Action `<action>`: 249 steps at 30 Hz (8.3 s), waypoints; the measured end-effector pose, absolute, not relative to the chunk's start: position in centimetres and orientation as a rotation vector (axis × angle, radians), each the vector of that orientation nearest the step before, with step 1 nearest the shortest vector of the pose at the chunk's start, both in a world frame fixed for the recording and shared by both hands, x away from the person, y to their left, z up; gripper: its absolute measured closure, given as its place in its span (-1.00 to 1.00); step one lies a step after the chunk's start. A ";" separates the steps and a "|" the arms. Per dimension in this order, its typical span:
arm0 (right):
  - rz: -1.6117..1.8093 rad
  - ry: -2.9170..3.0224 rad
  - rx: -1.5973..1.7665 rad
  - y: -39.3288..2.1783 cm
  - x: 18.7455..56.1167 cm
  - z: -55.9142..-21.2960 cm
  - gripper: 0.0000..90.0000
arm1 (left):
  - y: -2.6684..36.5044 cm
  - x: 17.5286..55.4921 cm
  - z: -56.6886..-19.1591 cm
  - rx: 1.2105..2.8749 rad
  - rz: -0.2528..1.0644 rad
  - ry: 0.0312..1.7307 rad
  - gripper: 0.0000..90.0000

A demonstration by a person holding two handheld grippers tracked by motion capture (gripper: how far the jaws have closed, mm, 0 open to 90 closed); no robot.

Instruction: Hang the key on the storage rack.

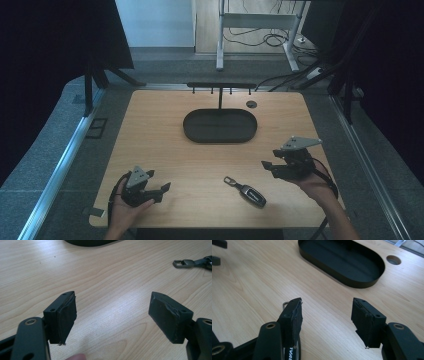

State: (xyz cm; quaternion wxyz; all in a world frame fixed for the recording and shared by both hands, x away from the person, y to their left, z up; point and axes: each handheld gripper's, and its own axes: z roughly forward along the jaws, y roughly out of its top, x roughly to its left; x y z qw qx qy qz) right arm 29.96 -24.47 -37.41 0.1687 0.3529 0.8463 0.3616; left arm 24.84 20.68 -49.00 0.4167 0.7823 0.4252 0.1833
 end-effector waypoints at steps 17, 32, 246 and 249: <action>0.861 2.628 0.921 -19.5 31.3 -39.3 0.07 | 20.9 24.9 -49.0 1.968 0.452 1.064 -0.49; 0.670 2.767 0.892 -16.3 32.0 -41.9 0.17 | 20.8 24.8 -48.9 1.979 0.451 1.053 -0.49; 0.898 2.260 1.203 -21.6 37.9 -33.9 0.80 | 21.4 25.2 -49.3 1.997 0.434 1.086 -0.49; 0.896 2.249 1.215 -21.5 38.3 -33.8 0.80 | 21.4 25.1 -49.3 1.996 0.434 1.085 -0.49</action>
